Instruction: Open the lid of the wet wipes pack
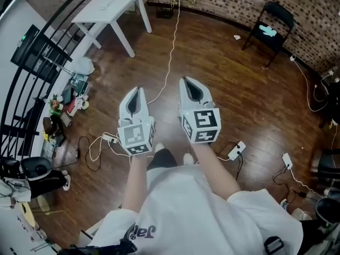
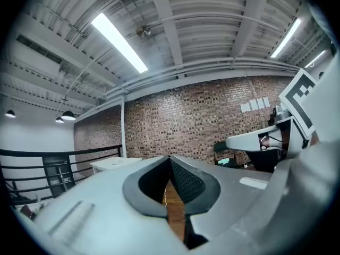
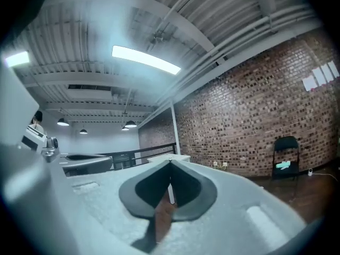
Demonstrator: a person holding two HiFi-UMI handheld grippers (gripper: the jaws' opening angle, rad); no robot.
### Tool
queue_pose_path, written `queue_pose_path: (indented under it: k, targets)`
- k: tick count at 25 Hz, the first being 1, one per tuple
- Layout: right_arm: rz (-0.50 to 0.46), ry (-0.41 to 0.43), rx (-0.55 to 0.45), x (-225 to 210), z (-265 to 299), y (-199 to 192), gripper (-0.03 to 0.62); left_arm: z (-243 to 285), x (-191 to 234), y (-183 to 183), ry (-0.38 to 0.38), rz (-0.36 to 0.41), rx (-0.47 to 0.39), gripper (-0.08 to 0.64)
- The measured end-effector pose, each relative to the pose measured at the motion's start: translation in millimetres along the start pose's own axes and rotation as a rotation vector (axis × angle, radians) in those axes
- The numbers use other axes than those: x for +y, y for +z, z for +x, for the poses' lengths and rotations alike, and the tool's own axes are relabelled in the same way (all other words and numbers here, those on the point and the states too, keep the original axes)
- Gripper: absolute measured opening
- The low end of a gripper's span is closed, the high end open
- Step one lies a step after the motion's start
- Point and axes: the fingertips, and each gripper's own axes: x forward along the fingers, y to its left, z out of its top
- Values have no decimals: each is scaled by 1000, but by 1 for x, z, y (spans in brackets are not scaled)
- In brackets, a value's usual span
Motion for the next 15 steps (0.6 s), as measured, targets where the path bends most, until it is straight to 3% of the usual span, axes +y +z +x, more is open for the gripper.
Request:
queue_pose_path:
  k: [9, 15]
  targets:
    - [-28, -118, 47, -25, 51, -13, -9, 79, 12, -12, -113, -48, -1, 11]
    - [-72, -223, 39, -39, 107, 1, -9, 151, 25, 5, -275, -62, -64, 15]
